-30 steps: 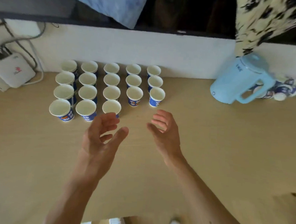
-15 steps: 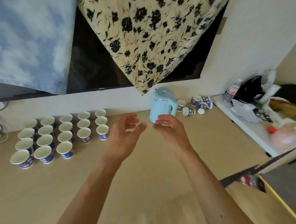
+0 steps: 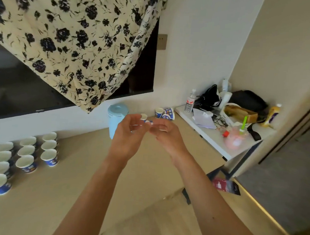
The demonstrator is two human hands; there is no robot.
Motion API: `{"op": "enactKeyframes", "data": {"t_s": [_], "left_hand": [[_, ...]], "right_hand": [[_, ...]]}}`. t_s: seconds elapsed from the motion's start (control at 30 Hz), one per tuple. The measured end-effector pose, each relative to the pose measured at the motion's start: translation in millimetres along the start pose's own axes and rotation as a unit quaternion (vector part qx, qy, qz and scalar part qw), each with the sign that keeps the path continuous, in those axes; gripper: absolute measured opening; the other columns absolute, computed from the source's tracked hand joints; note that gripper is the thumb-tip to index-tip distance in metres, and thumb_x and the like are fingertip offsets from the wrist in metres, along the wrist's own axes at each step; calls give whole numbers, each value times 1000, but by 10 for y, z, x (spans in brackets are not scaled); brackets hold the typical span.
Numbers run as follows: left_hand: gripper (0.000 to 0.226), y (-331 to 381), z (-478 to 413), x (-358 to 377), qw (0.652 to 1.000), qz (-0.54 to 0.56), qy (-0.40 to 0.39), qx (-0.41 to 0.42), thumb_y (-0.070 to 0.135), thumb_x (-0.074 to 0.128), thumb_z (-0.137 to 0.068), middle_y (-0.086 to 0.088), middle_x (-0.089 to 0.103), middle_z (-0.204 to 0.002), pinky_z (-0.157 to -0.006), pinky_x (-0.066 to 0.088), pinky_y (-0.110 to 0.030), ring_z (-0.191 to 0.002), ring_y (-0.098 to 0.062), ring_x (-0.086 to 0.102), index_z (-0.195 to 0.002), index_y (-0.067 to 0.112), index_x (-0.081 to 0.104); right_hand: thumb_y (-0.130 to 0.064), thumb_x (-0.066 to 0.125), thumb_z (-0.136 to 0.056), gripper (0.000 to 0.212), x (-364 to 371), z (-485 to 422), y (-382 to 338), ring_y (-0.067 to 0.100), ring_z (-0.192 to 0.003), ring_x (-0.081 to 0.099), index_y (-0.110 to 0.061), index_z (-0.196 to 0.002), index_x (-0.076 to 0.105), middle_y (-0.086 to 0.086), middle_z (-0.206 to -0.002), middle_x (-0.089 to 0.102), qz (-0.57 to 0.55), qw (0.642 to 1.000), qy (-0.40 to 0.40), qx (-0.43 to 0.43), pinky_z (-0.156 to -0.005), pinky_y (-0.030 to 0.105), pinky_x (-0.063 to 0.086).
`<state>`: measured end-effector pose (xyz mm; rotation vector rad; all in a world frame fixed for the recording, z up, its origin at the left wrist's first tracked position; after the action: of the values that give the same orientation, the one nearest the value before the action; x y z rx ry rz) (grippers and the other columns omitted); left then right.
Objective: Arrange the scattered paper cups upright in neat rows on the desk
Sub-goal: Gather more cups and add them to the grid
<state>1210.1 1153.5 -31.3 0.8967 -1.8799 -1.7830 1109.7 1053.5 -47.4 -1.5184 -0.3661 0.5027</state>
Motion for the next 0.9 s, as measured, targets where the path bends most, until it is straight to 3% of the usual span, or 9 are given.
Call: {"op": "enactKeyframes", "data": {"t_s": [0.17,0.27,0.43,0.57,0.67,0.8,0.9], "left_hand": [[34,-33,-447,403,1000,-5,-10,4,30,73,-90,10,71,-107,-81,47,-27,-97,-4,64,-122,23,63],[36,-112,-787,622,1000,1,-14,8,31,75,-89,12,72,-102,-84,50,-28,-95,-6,66,-122,22,62],[32,-288,-1396,978,1000,5,-21,11,26,72,-92,15,70,-100,-72,46,-10,-83,12,63,-122,21,63],[31,-351,-1770,1217,1000,-1,-23,-4,27,71,-93,17,70,-101,-84,47,-19,-100,0,64,-122,22,64],[28,-419,-1937,1324,1000,-8,-23,-17,29,70,-92,17,69,-103,-85,46,-20,-100,3,64,-120,25,64],[16,-611,-2130,1440,999,-20,-3,-45,31,71,-90,20,70,-99,-73,42,-8,-90,12,63,-104,37,63],[23,-791,-2243,1516,996,-36,28,-74,35,71,-90,19,68,-102,-67,40,1,-84,20,58,-111,30,64]], "right_hand": [[-13,77,-87,25,-366,-394,44,10,-93,65,-13,-111,70,-2,-100,71,-7,1000,19,6,-84,28,49],[-13,75,-88,28,-537,-719,99,3,-82,66,-13,-115,69,-4,-101,71,1,1000,23,17,-82,27,50],[-10,74,-89,30,-794,-1355,171,13,-92,64,-9,-119,68,-4,-99,69,-1,998,40,40,-83,27,48],[-5,72,-89,26,-962,-1793,230,14,-87,62,-8,-115,68,-5,-91,68,-16,997,47,53,-73,23,45],[-9,73,-90,26,-1052,-2073,326,9,-84,63,-11,-115,69,-5,-93,70,-10,997,41,63,-77,25,47],[-11,73,-89,25,-1103,-2485,501,16,-92,68,-14,-113,67,7,-101,75,1,997,22,80,-84,31,48],[-17,73,-89,22,-1103,-2818,647,21,-100,71,-20,-110,68,11,-109,76,18,996,-10,91,-90,35,52]]}}
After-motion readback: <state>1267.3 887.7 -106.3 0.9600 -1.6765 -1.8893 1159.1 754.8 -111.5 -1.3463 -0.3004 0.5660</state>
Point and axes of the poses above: each hand's wrist, its own z-axis away from the middle knuckle, its own x-axis out of the palm, y = z × x, the point moved 1 cm from there along -z, towards the middle knuckle
